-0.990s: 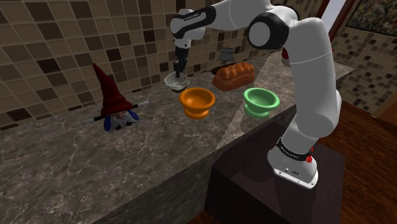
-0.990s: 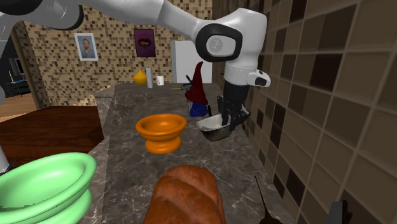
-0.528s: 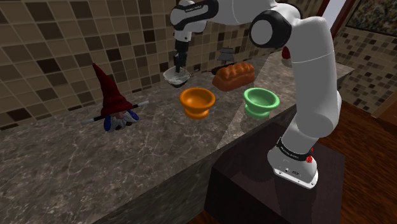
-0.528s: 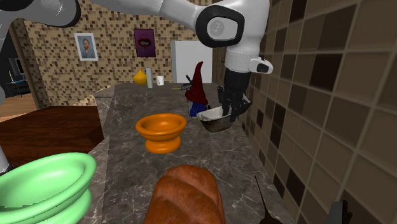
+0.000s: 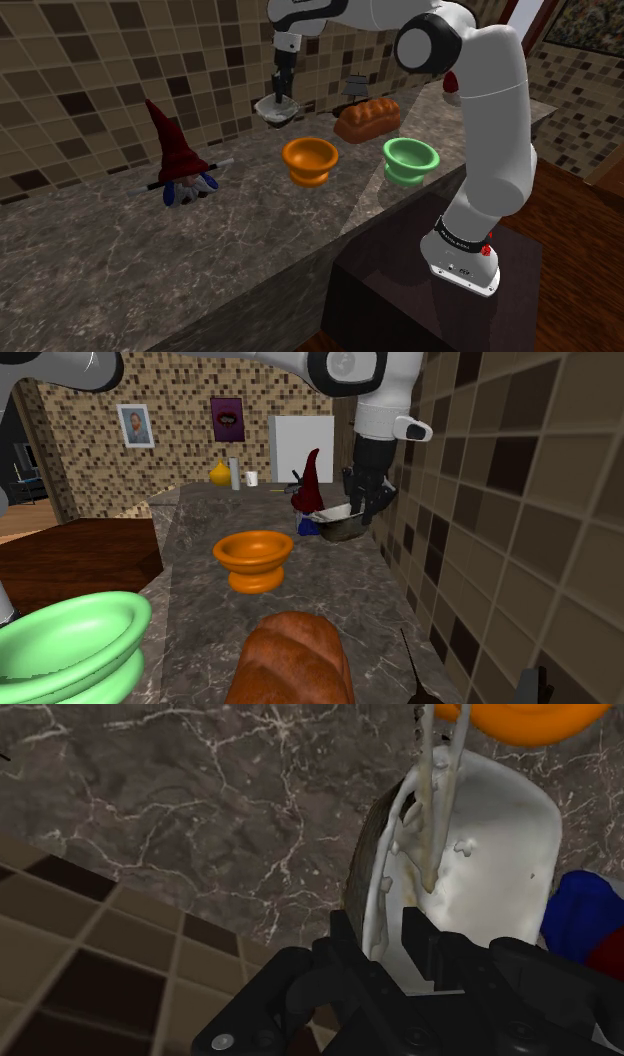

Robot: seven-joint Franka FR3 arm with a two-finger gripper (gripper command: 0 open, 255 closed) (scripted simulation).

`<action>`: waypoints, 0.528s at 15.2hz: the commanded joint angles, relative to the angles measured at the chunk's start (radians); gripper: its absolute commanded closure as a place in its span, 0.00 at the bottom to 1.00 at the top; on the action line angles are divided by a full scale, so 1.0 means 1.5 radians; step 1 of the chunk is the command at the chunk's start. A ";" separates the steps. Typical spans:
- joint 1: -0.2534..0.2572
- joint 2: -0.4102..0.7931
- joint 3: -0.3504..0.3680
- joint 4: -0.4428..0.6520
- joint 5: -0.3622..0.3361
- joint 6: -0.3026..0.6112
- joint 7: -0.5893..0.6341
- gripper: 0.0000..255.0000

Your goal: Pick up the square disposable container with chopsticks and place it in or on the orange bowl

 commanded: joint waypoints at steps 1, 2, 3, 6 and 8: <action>-0.002 0.002 0.000 0.022 -0.001 -0.019 0.004 1.00; -0.002 0.002 0.000 0.031 -0.001 -0.028 0.006 1.00; -0.003 0.002 0.000 0.040 -0.002 -0.036 0.008 1.00; -0.005 0.004 0.000 0.069 -0.003 -0.063 0.014 1.00; -0.006 0.005 0.000 0.085 -0.003 -0.077 0.017 1.00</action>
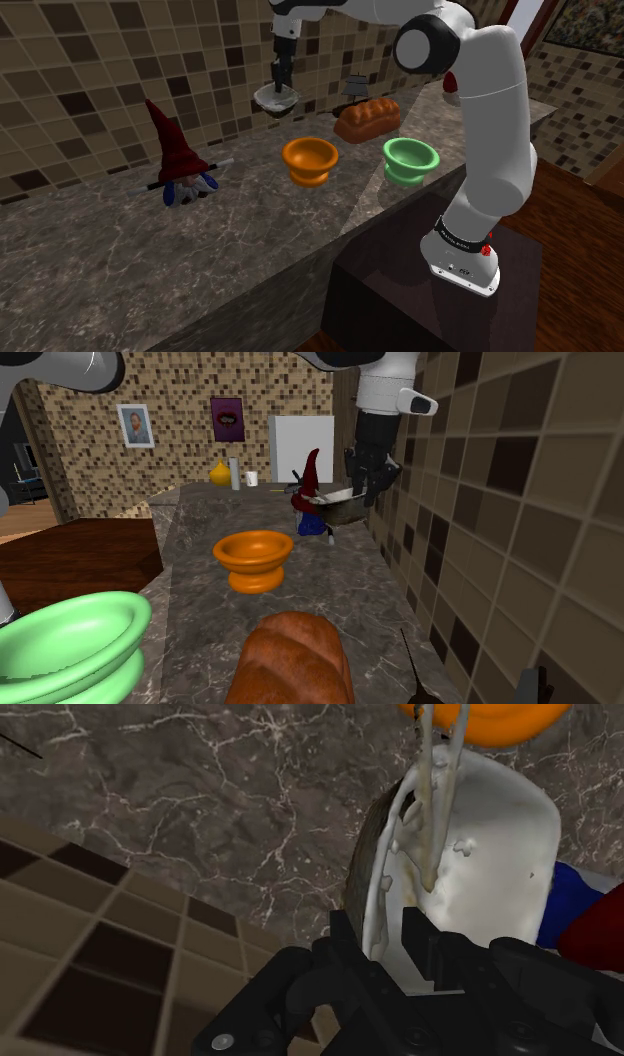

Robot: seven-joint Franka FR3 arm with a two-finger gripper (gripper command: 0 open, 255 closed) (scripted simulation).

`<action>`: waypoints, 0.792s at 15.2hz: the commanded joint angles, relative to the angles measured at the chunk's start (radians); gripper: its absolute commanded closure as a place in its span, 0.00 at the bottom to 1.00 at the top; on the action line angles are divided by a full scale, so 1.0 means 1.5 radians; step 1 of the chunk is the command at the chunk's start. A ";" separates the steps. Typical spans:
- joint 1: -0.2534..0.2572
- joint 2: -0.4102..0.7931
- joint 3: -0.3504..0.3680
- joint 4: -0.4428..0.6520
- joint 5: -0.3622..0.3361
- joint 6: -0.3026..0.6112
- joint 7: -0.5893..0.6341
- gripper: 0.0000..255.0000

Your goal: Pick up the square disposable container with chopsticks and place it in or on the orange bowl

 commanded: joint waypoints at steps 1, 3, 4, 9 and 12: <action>0.009 -0.039 -0.001 -0.051 -0.003 0.013 0.002 1.00; 0.024 -0.108 -0.002 -0.155 -0.009 0.050 0.004 1.00; 0.031 -0.139 -0.002 -0.201 -0.012 0.066 0.006 1.00; 0.060 -0.281 0.005 -0.395 -0.027 0.126 0.027 1.00; 0.072 -0.359 0.013 -0.493 -0.035 0.151 0.045 1.00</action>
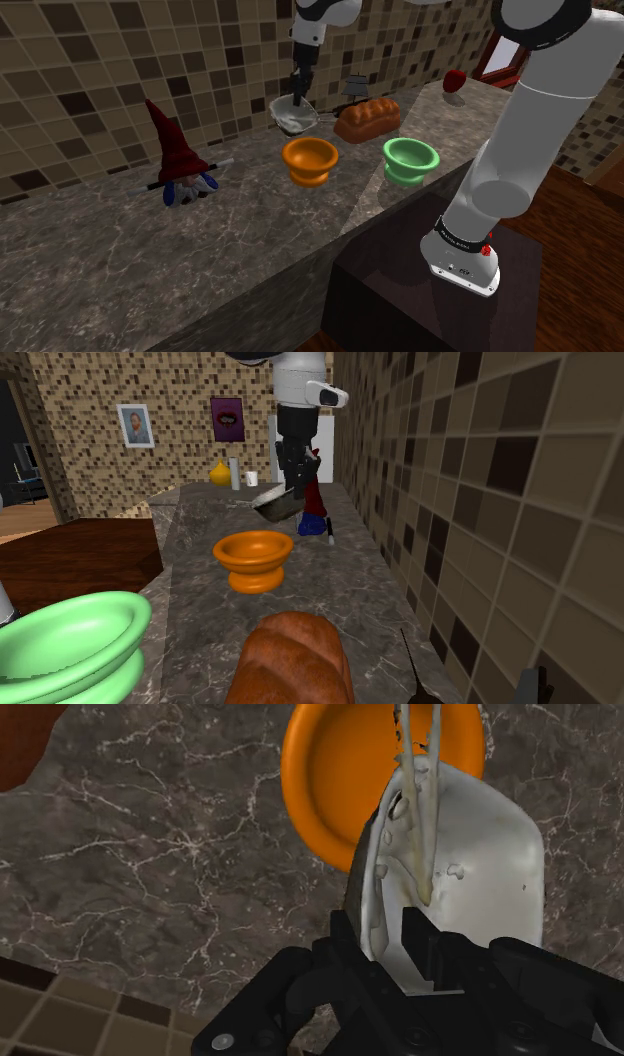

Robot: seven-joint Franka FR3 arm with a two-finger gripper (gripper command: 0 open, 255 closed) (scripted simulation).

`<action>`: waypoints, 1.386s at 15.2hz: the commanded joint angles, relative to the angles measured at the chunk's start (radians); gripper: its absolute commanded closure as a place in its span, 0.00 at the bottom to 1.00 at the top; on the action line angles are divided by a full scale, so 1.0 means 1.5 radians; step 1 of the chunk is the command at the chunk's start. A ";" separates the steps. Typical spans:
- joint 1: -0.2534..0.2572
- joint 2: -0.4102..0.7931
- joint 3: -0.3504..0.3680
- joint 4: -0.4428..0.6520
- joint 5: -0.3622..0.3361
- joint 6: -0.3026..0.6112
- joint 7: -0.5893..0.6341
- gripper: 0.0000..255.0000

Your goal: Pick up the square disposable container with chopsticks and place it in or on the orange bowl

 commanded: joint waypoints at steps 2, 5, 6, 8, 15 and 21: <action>0.012 -0.076 0.011 -0.094 -0.006 0.025 0.021 1.00; 0.016 -0.101 0.016 -0.141 -0.006 0.048 0.025 1.00; 0.016 -0.099 0.016 -0.148 -0.005 0.057 0.023 1.00; 0.017 -0.094 0.016 -0.161 -0.003 0.074 0.019 1.00; 0.018 -0.074 0.017 -0.201 0.007 0.133 0.003 1.00; 0.018 -0.065 0.017 -0.213 0.011 0.153 -0.003 1.00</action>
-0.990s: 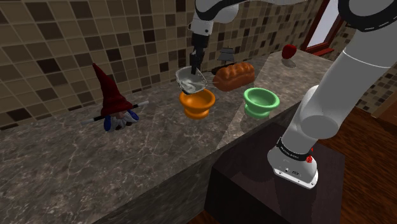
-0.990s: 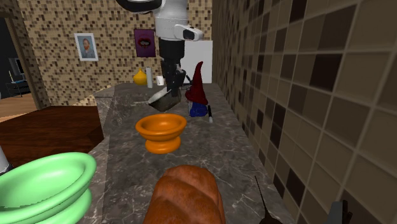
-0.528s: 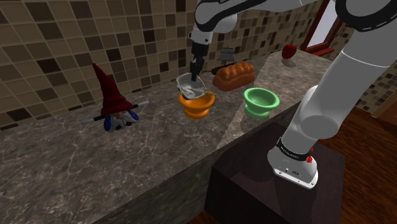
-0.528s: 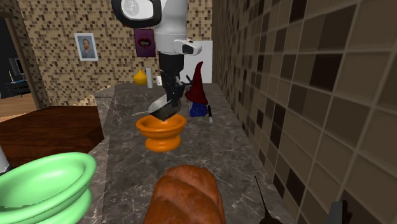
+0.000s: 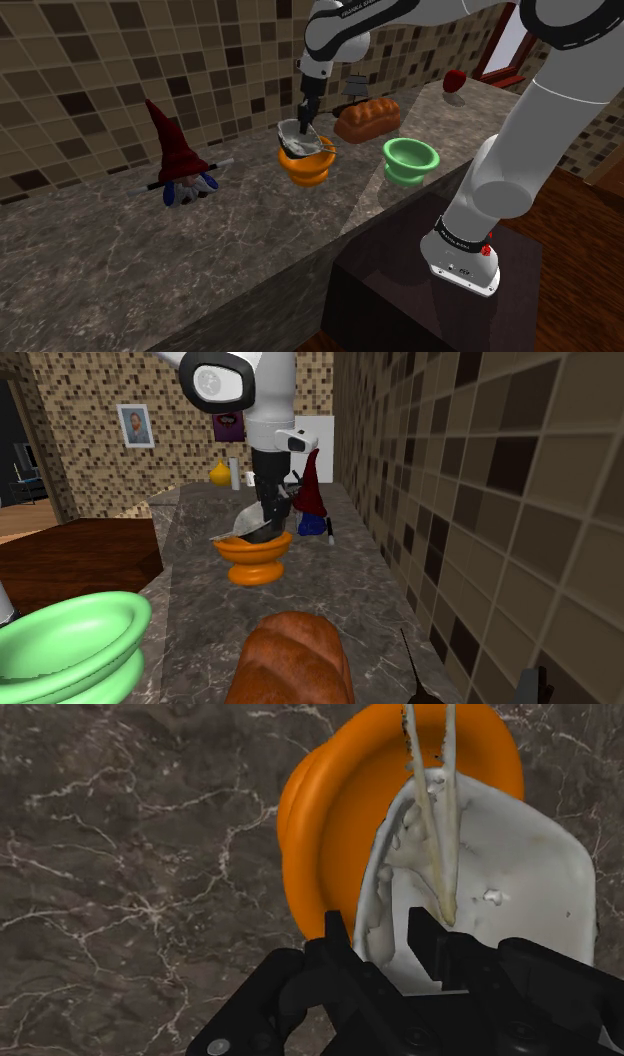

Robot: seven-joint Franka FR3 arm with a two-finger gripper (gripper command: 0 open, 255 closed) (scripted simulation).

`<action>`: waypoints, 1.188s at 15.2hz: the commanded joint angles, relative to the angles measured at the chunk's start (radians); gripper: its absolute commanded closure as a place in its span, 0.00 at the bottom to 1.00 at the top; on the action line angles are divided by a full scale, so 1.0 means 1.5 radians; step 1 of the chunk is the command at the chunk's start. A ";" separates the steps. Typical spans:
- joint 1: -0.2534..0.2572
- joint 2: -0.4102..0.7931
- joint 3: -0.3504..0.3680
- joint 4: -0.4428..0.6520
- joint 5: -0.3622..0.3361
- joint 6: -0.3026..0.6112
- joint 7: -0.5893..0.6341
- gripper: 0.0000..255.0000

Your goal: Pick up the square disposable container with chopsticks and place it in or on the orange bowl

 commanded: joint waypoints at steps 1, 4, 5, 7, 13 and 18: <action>0.001 0.002 0.001 -0.004 0.000 0.000 -0.001 1.00; 0.001 0.002 0.000 -0.004 0.000 0.000 -0.001 1.00; 0.001 0.002 0.001 -0.004 0.000 0.000 0.000 0.00; 0.001 0.001 0.000 -0.004 0.000 -0.001 -0.001 0.00; -0.006 -0.020 -0.006 0.038 -0.012 -0.065 0.006 0.00; -0.007 -0.025 -0.008 0.050 -0.015 -0.082 0.007 0.00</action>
